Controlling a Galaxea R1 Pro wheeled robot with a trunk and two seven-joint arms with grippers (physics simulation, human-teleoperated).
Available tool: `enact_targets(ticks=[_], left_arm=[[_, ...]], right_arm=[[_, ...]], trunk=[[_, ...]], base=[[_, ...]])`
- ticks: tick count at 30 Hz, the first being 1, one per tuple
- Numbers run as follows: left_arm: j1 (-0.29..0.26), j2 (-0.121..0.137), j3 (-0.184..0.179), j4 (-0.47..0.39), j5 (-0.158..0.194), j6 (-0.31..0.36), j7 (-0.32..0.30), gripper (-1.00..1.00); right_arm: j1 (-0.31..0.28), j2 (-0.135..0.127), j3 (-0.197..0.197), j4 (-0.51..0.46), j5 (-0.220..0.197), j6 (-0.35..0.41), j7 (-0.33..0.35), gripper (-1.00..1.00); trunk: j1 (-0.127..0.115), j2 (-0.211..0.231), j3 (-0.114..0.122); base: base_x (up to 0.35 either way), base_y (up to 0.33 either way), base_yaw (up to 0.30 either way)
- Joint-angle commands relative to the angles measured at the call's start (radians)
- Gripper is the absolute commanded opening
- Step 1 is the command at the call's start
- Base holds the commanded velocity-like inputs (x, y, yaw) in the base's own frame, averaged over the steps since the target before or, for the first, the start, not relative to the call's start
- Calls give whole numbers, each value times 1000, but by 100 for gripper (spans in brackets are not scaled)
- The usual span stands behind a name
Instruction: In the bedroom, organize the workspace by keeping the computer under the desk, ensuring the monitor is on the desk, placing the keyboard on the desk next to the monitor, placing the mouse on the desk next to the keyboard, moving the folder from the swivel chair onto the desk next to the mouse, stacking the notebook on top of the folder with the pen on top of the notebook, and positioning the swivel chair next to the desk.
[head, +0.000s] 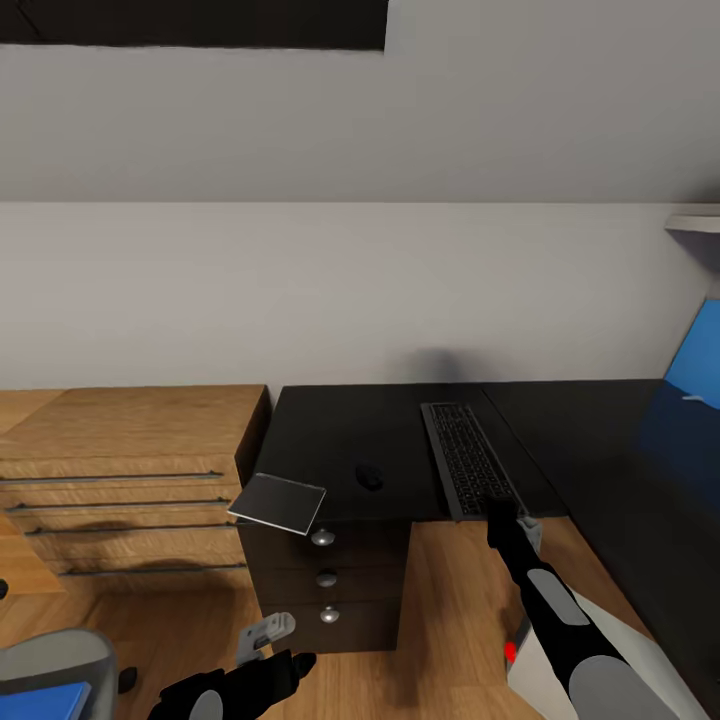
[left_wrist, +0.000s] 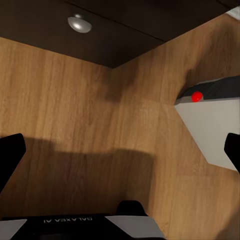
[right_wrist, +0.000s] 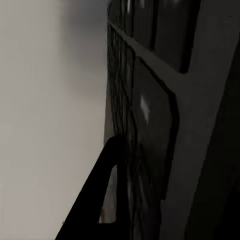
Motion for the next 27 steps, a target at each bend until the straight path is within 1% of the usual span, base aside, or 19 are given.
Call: enact_targets(ticks=[1,6,27], left_arm=[[0,0,0,-1,10,3,10,100],[0,0,0,0,9,2,9,100],[0,0,-7,-1,8,0,13,100]], right_arm=[[0,0,-2,1,-15,10,3,-100],[0,-1,0,0,-21,16,4,-100],[0,0,1,2,-21,16,5,-100]], trunk=[[-4,7,2],[-23,42,18],[-104,189,84]], base=[[0,0,0],[0,0,0],[0,0,0]])
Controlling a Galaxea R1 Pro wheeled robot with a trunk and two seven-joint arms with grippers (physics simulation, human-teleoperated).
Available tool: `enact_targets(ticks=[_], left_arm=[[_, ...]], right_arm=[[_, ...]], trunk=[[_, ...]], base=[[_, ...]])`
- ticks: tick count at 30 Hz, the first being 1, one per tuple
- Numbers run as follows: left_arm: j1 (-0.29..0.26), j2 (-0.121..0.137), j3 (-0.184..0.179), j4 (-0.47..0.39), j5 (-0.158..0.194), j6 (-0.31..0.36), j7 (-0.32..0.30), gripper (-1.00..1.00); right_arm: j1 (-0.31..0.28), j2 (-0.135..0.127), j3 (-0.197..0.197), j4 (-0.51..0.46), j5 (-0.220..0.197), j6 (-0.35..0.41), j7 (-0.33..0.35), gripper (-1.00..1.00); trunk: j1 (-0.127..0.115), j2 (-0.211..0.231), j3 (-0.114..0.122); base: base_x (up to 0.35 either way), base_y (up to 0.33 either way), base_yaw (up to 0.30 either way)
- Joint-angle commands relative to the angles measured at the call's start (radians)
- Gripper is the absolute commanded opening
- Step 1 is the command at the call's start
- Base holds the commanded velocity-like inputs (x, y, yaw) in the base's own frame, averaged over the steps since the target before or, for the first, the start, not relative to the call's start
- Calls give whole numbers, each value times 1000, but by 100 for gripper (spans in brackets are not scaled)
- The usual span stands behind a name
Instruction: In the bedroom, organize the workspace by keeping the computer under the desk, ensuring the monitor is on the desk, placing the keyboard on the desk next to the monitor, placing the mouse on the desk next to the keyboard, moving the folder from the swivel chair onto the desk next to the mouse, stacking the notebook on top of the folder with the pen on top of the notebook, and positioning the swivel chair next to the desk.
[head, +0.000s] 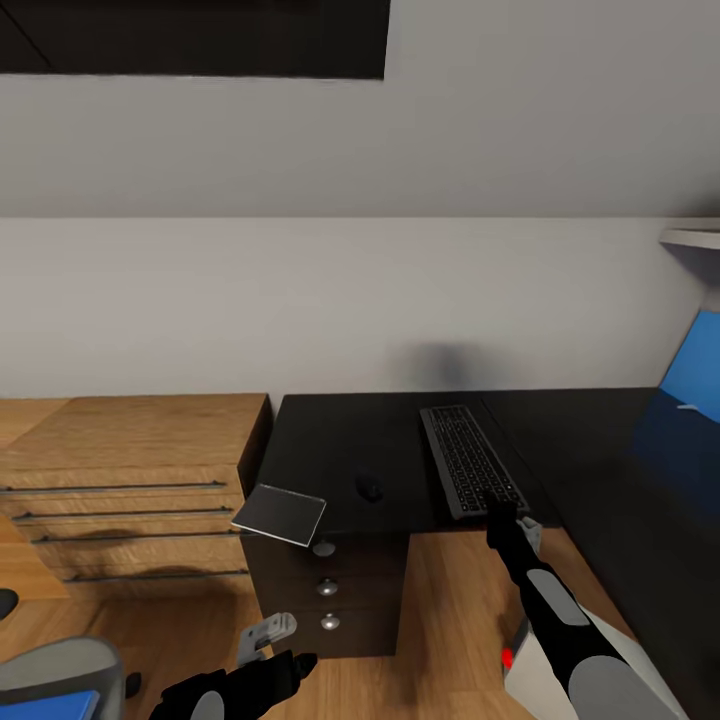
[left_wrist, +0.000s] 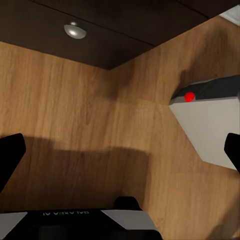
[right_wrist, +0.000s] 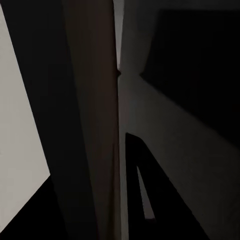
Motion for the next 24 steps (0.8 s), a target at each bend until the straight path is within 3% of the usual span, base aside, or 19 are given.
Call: enact_targets(ticks=[1,17,24], left_arm=[[0,0,0,-2,11,2,9,100],[0,-1,-1,-1,11,2,9,100],[-1,0,-1,0,12,2,9,100]], right_arm=[[-1,0,-4,1,-12,11,7,-100],[0,-1,-5,1,-12,12,8,-100],[0,-1,-5,1,-12,12,8,-100]], trunk=[[-4,7,2],[-65,119,52],[-92,168,74]], base=[[0,0,0],[-3,0,0],[-228,0,0]])
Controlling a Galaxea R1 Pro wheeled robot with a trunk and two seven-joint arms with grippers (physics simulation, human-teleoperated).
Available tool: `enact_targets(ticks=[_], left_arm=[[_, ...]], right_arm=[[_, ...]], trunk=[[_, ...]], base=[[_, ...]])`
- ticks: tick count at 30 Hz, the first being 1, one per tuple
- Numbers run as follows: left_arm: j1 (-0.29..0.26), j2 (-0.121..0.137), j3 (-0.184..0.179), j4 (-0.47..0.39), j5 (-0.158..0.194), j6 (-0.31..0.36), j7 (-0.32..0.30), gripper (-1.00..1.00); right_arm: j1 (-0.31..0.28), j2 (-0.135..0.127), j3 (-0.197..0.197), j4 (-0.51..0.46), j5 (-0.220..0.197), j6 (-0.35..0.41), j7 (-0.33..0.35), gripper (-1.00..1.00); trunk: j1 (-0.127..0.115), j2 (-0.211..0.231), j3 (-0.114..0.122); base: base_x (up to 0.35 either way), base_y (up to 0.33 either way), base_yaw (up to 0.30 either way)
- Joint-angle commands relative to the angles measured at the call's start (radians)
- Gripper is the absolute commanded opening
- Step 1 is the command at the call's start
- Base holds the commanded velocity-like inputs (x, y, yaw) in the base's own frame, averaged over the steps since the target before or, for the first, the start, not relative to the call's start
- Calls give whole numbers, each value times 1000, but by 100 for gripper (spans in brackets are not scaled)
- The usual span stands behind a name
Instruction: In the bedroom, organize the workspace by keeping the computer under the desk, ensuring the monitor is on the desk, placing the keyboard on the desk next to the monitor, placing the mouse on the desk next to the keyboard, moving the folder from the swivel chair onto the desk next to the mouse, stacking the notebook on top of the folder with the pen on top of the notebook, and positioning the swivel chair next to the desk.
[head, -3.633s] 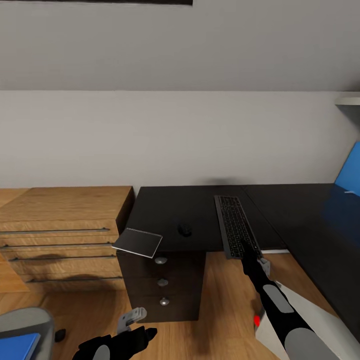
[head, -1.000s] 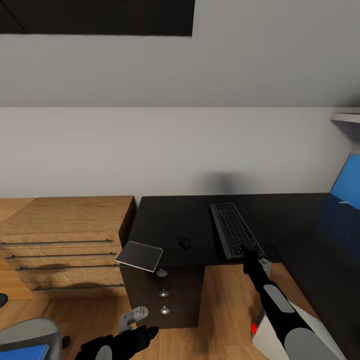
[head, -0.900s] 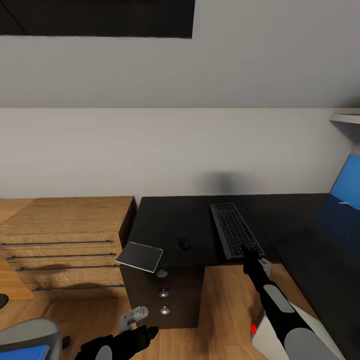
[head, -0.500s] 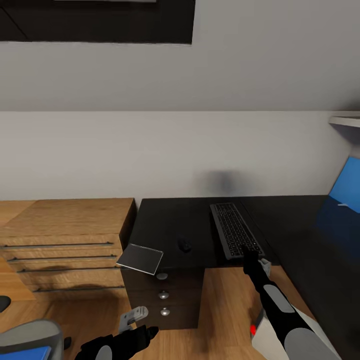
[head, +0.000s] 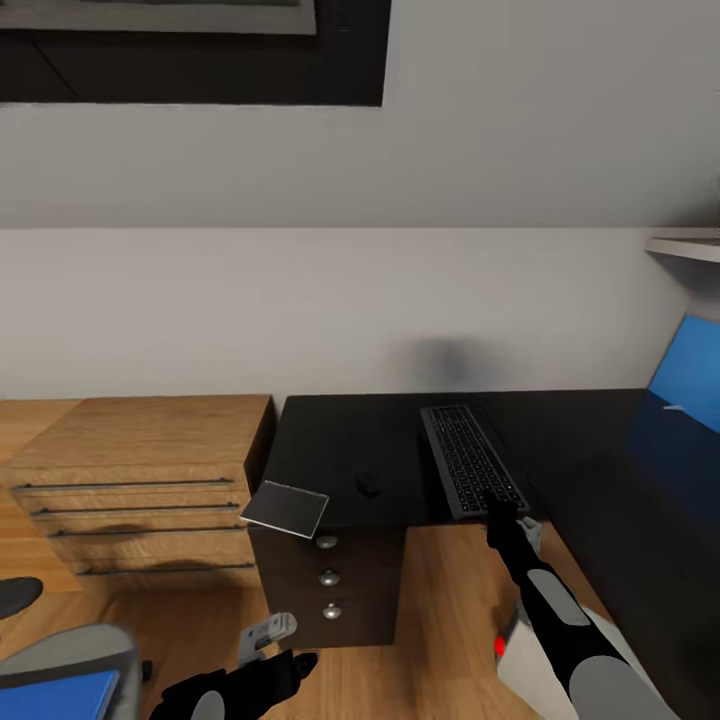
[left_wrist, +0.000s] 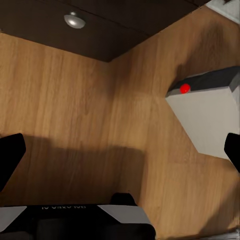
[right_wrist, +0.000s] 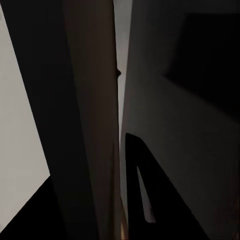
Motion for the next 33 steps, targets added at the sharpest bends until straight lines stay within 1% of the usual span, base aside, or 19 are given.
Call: enact_targets(ticks=[1,10,14,33], left_arm=[[0,0,0,-1,10,3,9,100],[0,0,1,-1,11,3,9,100],[0,0,-1,17,9,3,9,100],[0,-1,-1,17,7,3,9,100]], right_arm=[[-1,0,-4,1,-12,11,7,-100],[-1,3,-3,1,-11,7,10,-100],[-1,6,-2,-2,-7,13,8,-100],[0,7,-2,-7,-12,12,10,-100]], trunk=[[-4,7,2],[-39,70,30],[-54,98,43],[-127,231,103]], base=[[-327,0,0],[-335,0,0],[-337,0,0],[-340,-11,0]])
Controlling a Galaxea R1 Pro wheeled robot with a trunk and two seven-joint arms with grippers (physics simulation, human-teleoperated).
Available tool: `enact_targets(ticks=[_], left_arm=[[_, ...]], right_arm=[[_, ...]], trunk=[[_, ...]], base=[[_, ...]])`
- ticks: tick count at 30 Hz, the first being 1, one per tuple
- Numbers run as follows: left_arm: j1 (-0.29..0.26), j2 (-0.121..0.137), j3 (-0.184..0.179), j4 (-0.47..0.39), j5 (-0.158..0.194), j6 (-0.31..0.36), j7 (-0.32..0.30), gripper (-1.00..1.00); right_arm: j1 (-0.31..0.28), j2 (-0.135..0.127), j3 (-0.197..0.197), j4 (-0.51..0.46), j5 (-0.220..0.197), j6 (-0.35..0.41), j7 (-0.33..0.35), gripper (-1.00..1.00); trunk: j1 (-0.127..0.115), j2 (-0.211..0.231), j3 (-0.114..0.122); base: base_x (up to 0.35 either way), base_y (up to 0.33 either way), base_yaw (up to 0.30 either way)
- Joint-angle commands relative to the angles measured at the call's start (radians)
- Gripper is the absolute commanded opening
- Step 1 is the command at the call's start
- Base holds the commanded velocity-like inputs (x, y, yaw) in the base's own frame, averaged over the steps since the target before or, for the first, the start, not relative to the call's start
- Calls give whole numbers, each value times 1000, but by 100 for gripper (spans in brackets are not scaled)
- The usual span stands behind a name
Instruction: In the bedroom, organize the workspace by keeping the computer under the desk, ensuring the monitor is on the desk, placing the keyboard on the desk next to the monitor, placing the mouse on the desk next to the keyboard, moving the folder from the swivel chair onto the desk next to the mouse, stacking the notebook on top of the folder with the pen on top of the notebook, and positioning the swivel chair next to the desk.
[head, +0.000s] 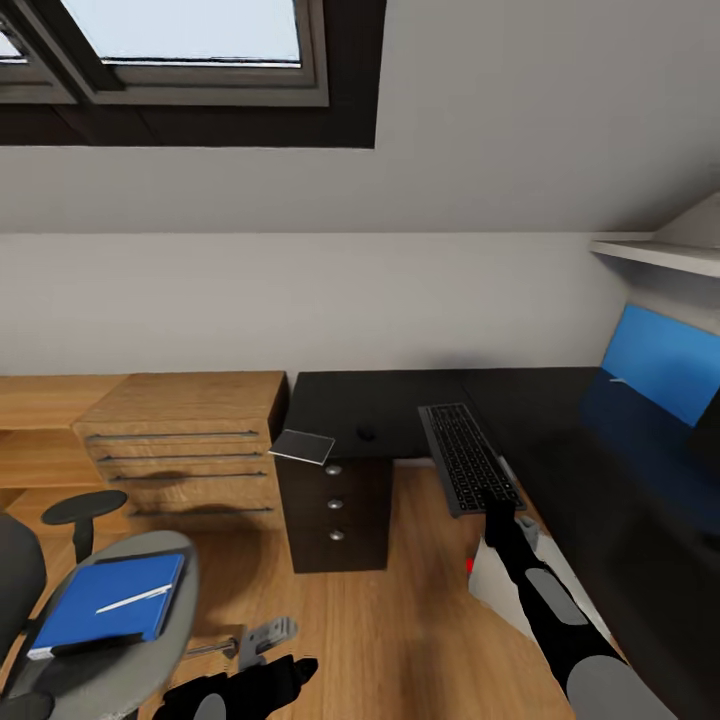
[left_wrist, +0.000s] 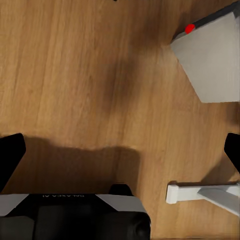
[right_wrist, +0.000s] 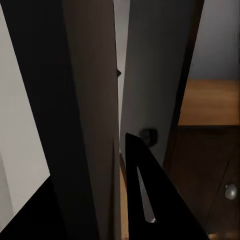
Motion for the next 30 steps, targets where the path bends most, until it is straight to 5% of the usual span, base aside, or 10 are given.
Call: enact_targets(ticks=[1,13,19,24,27,30], left_arm=[[0,0,0,-1,10,3,10,100],[0,0,-4,34,11,2,10,100],[0,0,-3,41,10,-3,9,100],[-1,0,-6,44,13,-80,7,100],[0,1,-62,89,11,-122,8,100],[0,2,-74,101,10,-127,8,100]], right_arm=[[-1,0,-3,0,-13,11,7,-100],[1,0,-4,-17,-13,12,5,-100],[39,1,-4,-127,-15,11,-9,-100],[81,2,-4,-223,-15,11,-89,-100],[101,7,-5,-302,-21,12,-222,-100],[105,7,-5,-328,-54,14,-255,-100]], trunk=[[-4,6,2],[-20,34,15],[-20,34,15],[-20,34,15],[-20,34,15],[-20,34,15]], base=[[-341,-65,0],[-291,-78,0],[-42,-14,0],[-6,-2,0],[-1,0,0],[0,0,0]])
